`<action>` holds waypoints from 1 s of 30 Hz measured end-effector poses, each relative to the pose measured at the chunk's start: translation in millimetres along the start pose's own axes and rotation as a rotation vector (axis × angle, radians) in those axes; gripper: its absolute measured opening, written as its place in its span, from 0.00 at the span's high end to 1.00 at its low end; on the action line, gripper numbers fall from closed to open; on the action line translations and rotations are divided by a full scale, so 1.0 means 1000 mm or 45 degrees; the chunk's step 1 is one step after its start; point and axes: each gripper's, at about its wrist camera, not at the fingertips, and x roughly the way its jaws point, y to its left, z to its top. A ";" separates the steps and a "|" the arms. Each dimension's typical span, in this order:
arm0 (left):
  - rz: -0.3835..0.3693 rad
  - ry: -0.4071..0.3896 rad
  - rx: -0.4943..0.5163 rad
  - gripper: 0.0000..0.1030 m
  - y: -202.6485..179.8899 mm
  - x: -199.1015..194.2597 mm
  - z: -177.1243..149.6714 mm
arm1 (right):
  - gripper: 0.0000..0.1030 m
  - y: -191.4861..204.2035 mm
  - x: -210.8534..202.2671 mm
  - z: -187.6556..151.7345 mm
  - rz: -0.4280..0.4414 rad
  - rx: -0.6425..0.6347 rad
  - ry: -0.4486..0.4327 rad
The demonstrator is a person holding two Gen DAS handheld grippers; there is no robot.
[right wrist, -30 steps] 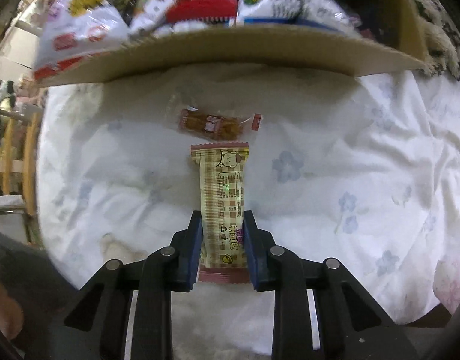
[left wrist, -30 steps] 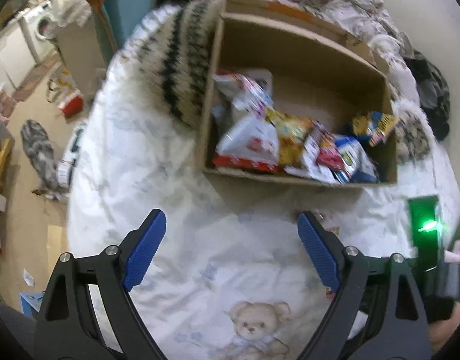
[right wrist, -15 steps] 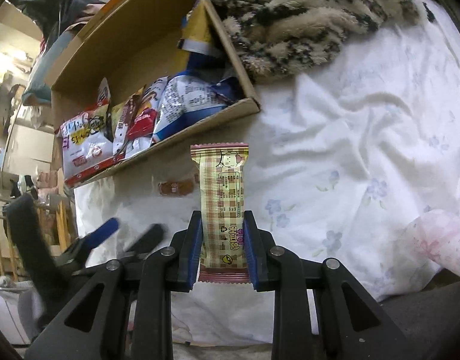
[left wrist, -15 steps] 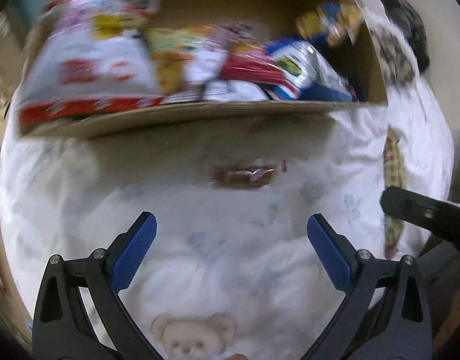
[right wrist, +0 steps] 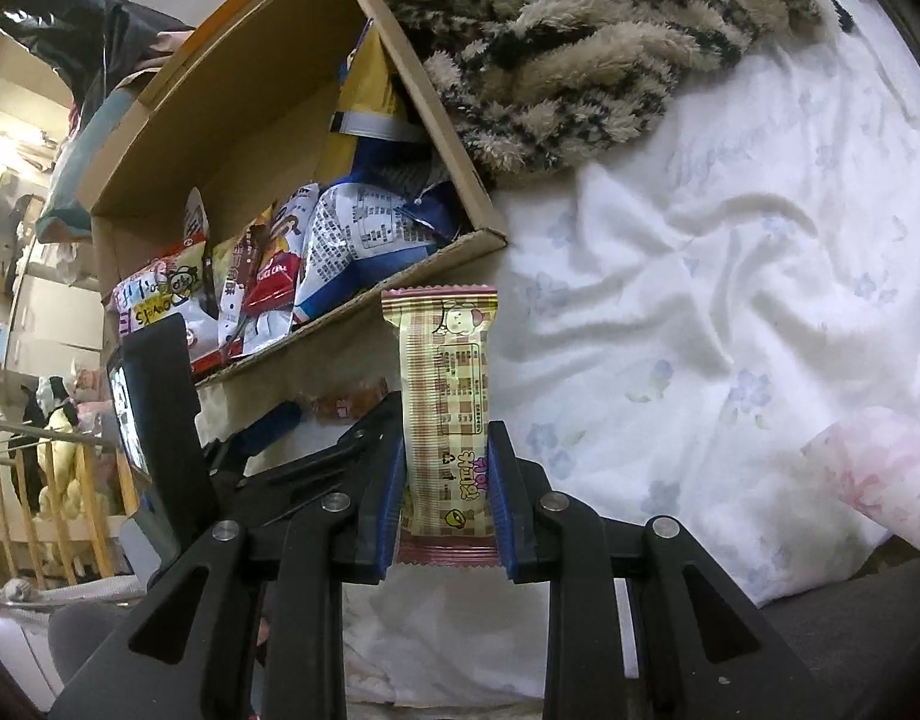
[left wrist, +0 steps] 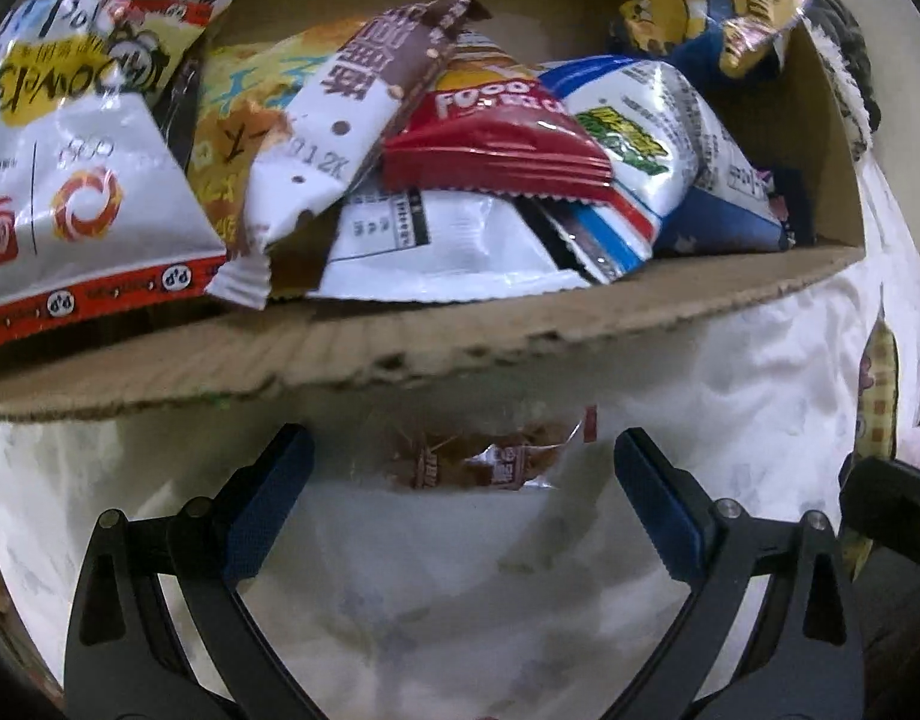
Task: Organize snacks
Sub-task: 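Grasp the beige wafer bar with the right tool while the left tool grasps the clear-wrapped cake, then carry the wafer bar and the wrapped cake over the box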
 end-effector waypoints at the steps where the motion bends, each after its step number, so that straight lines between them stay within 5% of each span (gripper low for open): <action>1: 0.007 0.000 0.011 0.05 -0.001 -0.001 0.001 | 0.73 0.000 0.001 0.000 -0.001 -0.001 0.006; 2: 0.016 -0.003 0.026 0.09 -0.004 -0.001 0.001 | 0.73 0.001 0.003 0.001 -0.003 0.000 0.006; 4: 0.071 -0.016 0.084 0.33 -0.013 -0.003 -0.004 | 0.73 0.000 0.002 0.001 0.003 0.009 0.004; 6: 0.058 -0.024 0.114 0.43 -0.016 -0.007 -0.006 | 0.73 0.000 0.001 0.002 0.006 0.011 0.000; 11: -0.003 -0.054 0.076 0.44 -0.008 -0.028 -0.010 | 0.73 0.005 0.000 0.000 0.017 -0.004 -0.006; 22: 0.087 -0.150 0.049 0.43 -0.015 -0.091 -0.029 | 0.73 0.021 -0.012 -0.004 0.099 -0.045 -0.054; 30: 0.145 -0.262 -0.035 0.43 0.023 -0.119 -0.035 | 0.73 0.029 -0.021 0.001 0.171 -0.073 -0.095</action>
